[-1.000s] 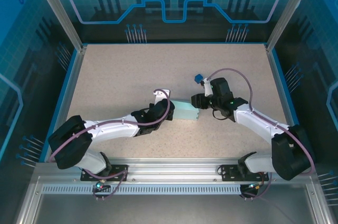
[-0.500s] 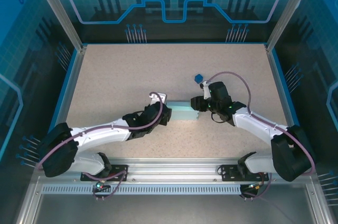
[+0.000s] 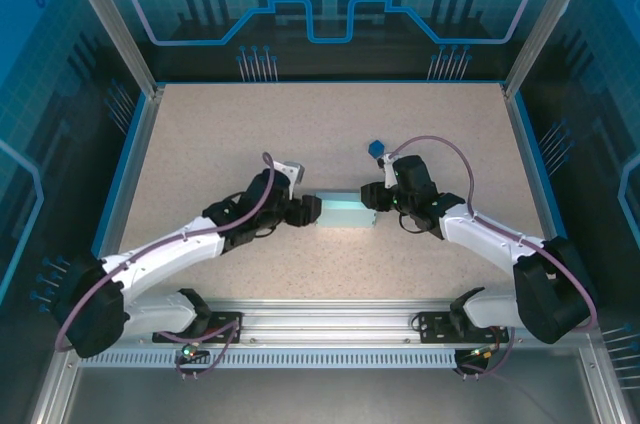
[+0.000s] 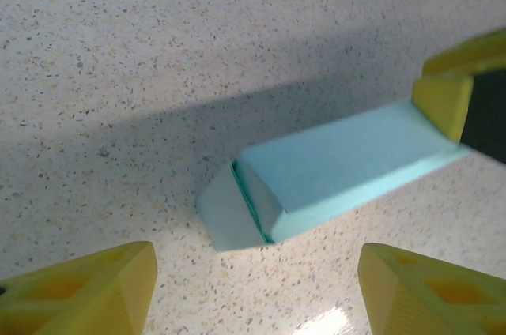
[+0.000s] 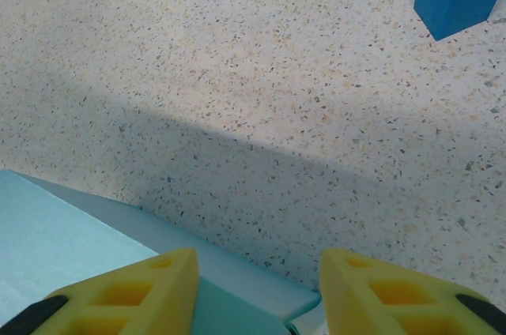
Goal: Fold the paper box
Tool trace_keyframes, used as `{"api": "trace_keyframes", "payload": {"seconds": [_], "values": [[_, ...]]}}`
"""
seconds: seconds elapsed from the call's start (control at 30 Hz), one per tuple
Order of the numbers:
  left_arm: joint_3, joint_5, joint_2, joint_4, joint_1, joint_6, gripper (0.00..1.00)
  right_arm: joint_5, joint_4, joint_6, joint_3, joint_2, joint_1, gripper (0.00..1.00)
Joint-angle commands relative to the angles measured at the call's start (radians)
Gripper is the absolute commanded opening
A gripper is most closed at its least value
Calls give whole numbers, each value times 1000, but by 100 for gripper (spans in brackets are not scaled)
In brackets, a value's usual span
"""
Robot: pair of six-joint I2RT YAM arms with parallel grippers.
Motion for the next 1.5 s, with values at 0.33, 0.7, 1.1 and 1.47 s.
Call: {"api": "trace_keyframes", "payload": {"seconds": [0.33,0.7,1.1,1.47], "values": [[116,193,248,18,124,-66,67,47,-115,-13,-22,19,18,45],[-113,231,278,131,114,-153,62,28,-158,-42,8,21,12,46],[-201,210,283,139,63,-188,51,-42,-197,-70,40,49,-10,47],[-187,164,293,103,42,-163,45,-137,-234,-120,172,53,-61,48]]}}
